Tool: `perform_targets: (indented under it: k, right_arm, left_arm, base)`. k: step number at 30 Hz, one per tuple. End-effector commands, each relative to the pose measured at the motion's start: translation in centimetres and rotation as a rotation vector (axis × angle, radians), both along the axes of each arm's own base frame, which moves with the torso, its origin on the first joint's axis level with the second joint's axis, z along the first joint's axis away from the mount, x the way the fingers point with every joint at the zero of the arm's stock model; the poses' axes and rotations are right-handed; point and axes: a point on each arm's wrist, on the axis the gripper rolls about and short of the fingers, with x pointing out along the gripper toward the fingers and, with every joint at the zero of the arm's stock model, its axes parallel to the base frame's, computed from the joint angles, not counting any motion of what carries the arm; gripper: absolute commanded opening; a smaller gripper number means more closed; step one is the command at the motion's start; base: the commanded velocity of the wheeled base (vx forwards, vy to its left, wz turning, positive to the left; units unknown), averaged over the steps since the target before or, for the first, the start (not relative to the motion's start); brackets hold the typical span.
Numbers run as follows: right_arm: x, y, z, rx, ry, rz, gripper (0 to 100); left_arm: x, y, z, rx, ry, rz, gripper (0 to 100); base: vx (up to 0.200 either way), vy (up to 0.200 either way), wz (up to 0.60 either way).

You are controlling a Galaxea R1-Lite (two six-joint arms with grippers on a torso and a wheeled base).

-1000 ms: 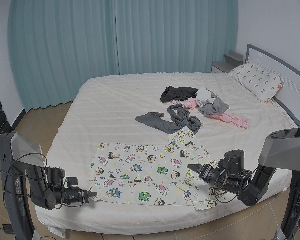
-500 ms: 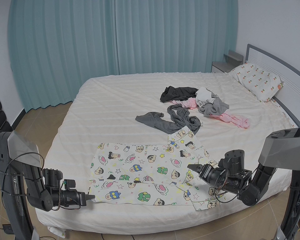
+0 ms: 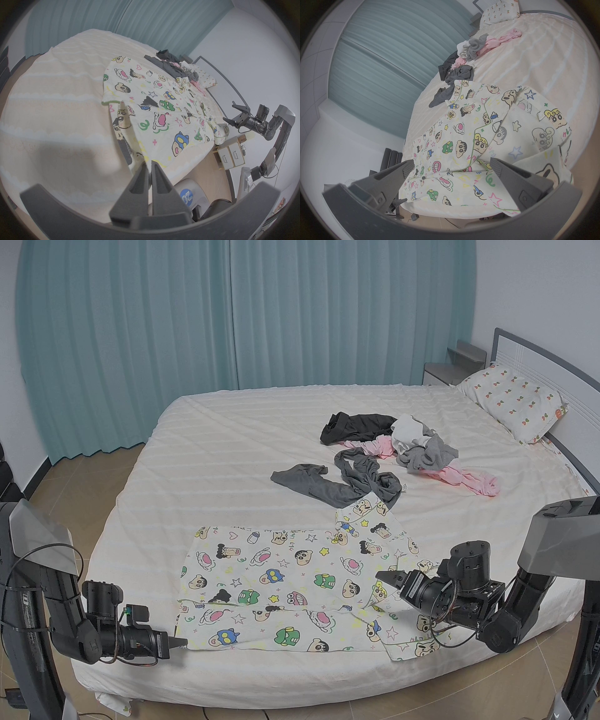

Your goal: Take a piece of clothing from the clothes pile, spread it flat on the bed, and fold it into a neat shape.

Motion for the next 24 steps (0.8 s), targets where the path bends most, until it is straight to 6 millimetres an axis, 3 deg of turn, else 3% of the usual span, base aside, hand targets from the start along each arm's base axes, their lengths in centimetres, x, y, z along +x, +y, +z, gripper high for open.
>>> perform_targets:
  k: [1,11,12,24]
  right_arm:
    - [0.0,-0.6,0.5,-0.006,-0.009,-0.009,100]
    - [0.6,-2.4,0.4,-0.061,-0.023,-0.039,100]
    - [0.6,-2.6,0.4,-0.069,-0.024,-0.04,100]
    - [1.0,-7.1,-0.8,-0.184,0.009,0.032,100]
  left_arm:
    - [0.2,0.4,0.1,0.002,-0.011,0.013,0]
    - [1.1,0.7,-0.2,0.003,-0.025,0.028,0]
    - [1.0,0.7,-0.2,0.003,-0.022,0.028,100]
    - [1.3,1.0,-0.8,-0.006,-0.042,0.029,100]
  base:
    - [0.0,0.0,0.0]
    - [0.0,0.0,0.0]
    - [0.0,0.0,0.0]
    - [0.0,0.0,0.0]
